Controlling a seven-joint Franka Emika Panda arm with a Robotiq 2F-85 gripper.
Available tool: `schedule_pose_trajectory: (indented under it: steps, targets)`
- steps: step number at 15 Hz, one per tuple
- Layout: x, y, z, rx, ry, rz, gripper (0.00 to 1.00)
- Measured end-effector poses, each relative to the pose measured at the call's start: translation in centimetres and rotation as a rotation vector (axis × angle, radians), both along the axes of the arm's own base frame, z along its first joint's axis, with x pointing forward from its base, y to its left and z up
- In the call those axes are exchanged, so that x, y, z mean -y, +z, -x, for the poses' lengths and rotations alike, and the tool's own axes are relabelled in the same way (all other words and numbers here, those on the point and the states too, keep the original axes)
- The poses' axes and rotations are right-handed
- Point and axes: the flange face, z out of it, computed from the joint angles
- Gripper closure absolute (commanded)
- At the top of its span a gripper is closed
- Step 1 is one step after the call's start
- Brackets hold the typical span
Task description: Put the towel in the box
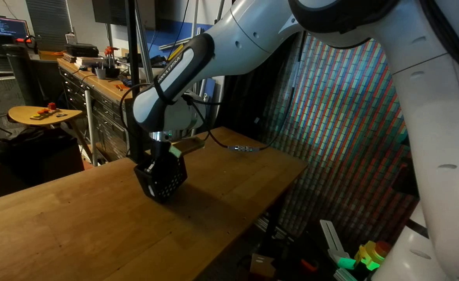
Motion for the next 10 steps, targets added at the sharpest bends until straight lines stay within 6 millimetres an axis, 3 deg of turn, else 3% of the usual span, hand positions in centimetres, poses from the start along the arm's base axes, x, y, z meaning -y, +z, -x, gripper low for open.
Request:
schedule_pose_trajectory:
  steps: [6,10]
  targets:
    - [1.0,0.3,-0.1,0.007,-0.013,-0.009,1.00]
    - [2.7,2.0,-0.5,0.037,-0.022,0.021,1.00]
